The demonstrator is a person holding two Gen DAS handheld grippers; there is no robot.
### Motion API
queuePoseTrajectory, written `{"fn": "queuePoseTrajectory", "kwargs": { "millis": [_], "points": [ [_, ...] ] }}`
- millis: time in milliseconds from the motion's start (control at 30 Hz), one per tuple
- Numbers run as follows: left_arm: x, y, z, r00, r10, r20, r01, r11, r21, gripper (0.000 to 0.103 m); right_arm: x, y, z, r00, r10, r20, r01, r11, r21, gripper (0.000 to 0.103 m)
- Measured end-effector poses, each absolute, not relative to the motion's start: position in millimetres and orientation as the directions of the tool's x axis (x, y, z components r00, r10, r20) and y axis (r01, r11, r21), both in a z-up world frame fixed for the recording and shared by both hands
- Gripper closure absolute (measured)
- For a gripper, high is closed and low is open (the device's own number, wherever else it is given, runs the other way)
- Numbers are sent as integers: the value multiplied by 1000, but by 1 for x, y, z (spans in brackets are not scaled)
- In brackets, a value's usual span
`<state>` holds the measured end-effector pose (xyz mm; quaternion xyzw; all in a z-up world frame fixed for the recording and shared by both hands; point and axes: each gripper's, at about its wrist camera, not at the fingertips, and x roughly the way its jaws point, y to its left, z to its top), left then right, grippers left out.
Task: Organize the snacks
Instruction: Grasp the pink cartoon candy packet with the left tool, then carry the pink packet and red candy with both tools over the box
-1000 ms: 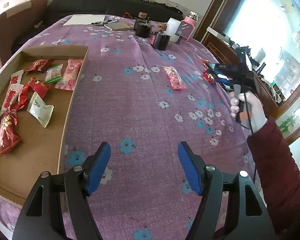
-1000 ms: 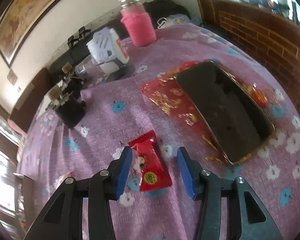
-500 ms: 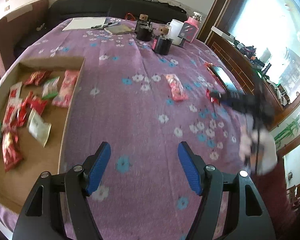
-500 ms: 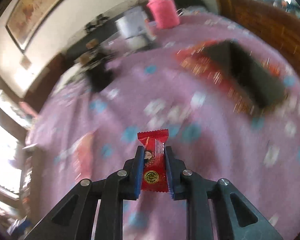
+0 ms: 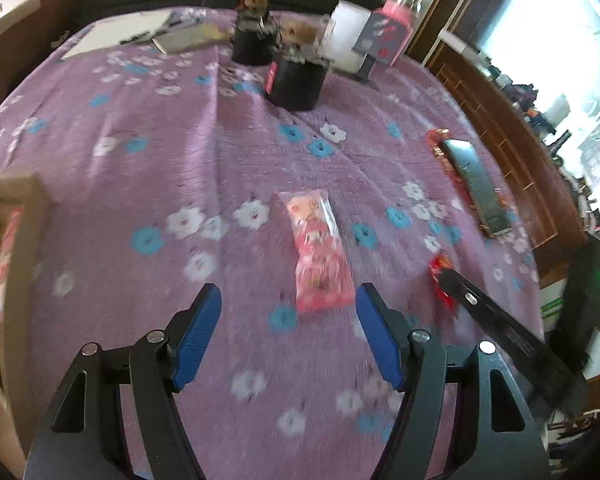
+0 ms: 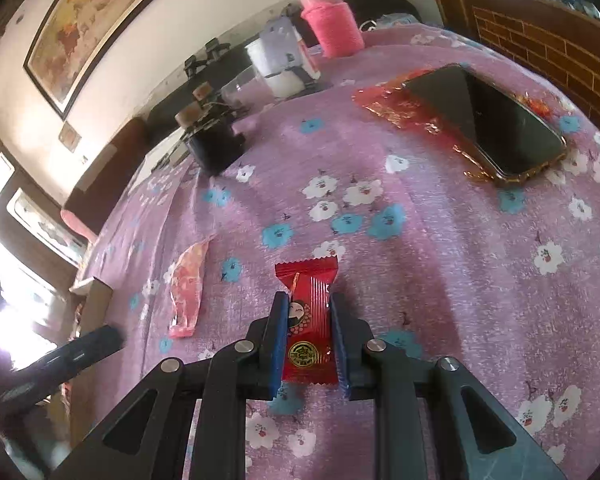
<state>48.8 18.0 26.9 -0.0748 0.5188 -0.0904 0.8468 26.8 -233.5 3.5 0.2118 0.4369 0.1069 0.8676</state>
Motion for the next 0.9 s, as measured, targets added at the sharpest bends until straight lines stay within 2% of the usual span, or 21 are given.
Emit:
{"fn": "queuePoseTrajectory", "kwargs": {
  "millis": [200, 400, 467, 533, 700, 900],
  "points": [
    [74, -8, 6, 449, -134, -883, 96, 990, -101, 34, 30, -244, 1, 587, 433, -684, 14, 840, 543, 78],
    [71, -28, 5, 475, -99, -874, 138, 990, -37, 34, 30, -240, 2, 588, 421, -690, 5, 852, 524, 79],
    [69, -33, 5, 490, -92, -867, 173, 985, -7, 42, 30, -235, 2, 585, 399, -706, -2, 871, 491, 78],
    [67, -31, 7, 493, -116, -862, 183, 983, -28, 70, 28, -229, 4, 590, 365, -720, -12, 896, 445, 76],
    [61, -20, 10, 489, -143, -861, 178, 982, -62, 71, 25, -207, 8, 600, 296, -743, -63, 943, 325, 63],
    [48, -6, 16, 485, -199, -851, 168, 977, -132, 71, 23, -199, 7, 615, 249, -748, -83, 964, 253, 63]
  ]
}}
